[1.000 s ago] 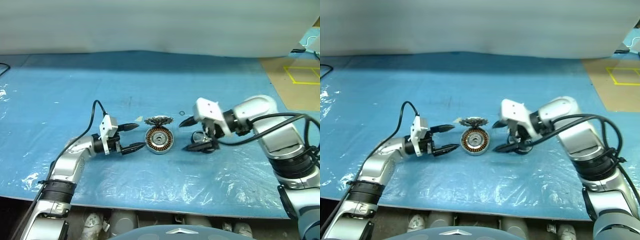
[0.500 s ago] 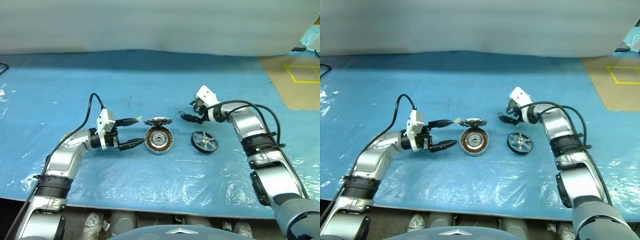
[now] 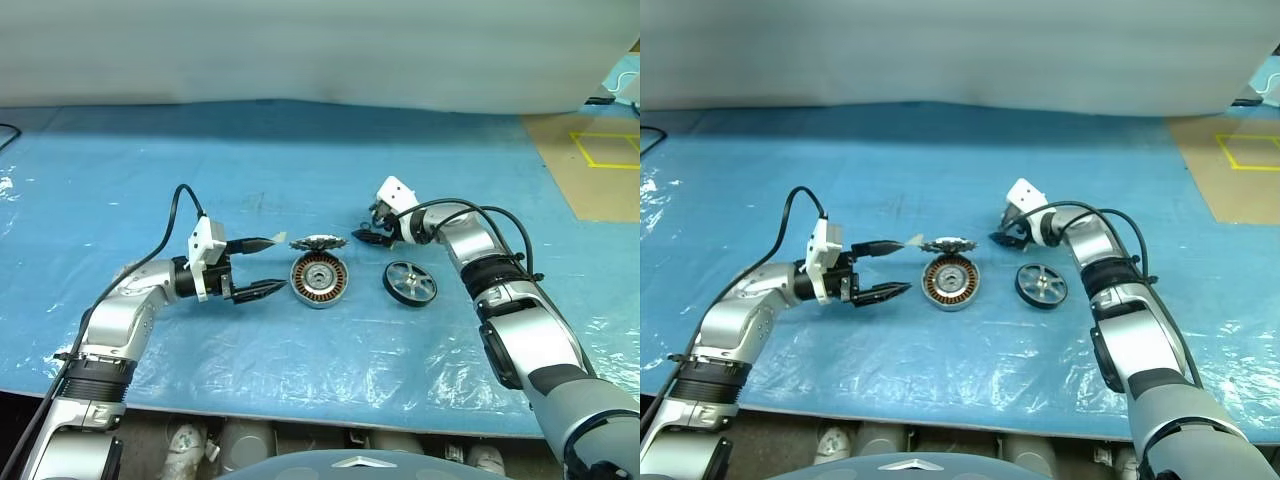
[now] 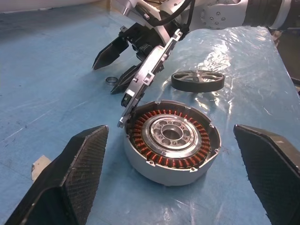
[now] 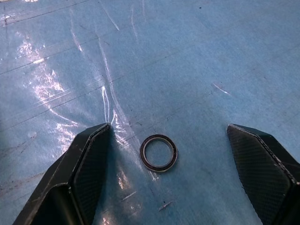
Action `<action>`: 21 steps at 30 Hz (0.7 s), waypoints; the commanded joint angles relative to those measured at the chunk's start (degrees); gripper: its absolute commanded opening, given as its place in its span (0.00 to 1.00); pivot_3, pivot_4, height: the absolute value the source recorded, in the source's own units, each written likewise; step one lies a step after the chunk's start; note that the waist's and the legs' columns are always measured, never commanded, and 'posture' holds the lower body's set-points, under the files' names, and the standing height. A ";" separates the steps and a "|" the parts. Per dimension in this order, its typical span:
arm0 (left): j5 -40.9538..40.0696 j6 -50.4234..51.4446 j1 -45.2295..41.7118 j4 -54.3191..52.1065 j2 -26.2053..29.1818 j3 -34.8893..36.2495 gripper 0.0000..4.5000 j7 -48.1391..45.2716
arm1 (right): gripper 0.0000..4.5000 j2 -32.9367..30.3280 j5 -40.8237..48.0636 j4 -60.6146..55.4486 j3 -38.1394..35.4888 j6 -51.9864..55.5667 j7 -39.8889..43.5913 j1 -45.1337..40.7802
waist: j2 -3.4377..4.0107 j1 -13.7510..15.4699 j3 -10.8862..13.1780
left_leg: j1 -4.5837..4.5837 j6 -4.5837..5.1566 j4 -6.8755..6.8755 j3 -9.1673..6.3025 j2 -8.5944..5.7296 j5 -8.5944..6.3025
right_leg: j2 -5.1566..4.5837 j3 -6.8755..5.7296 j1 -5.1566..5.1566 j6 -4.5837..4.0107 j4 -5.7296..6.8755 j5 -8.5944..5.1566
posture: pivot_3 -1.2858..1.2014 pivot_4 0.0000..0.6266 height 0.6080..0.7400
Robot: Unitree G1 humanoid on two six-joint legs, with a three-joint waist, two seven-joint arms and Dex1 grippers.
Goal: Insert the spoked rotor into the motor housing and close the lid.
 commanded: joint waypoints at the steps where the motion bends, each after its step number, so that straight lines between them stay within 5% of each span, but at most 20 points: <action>1: -0.73 -0.15 -0.17 -1.83 0.52 0.78 1.00 -0.04 | 0.92 -0.62 -1.07 1.88 0.04 -0.67 -0.48 -0.14 | 0.00 0.02 0.00 | 0.01 0.00 0.03 0.00 0.00 0.00 | 0.00 0.00 0.03 0.00 0.00 0.00 | 0.52 0.24 1.00; 13: 0.37 -1.84 -1.04 0.71 -0.16 0.00 1.00 -1.04 | 0.92 -2.51 -0.82 -0.93 -0.18 -0.44 1.51 2.54 | 0.00 0.07 0.00 | 0.04 0.01 0.10 -0.03 0.02 0.00 | 0.00 -0.02 0.12 0.00 -0.02 0.00 | 0.52 0.24 1.00; 16: 0.50 -1.93 -1.40 1.05 -0.26 -0.11 1.00 -1.14 | 0.78 -2.22 -0.74 -1.44 -0.08 -0.13 1.65 3.19 | 0.00 0.08 0.00 | 0.04 0.01 0.11 -0.03 0.01 0.00 | -0.01 -0.02 0.15 0.00 -0.03 0.00 | 0.52 0.24 1.00; 21: 0.42 -1.69 -1.40 0.79 -0.25 -0.22 1.00 -1.06 | 0.40 -1.44 -1.06 -2.21 0.50 0.06 1.30 3.78 | 0.00 0.06 0.00 | 0.19 0.01 0.11 -0.03 0.02 -0.01 | -0.01 -0.01 0.27 0.00 -0.02 0.00 | 0.52 0.24 1.00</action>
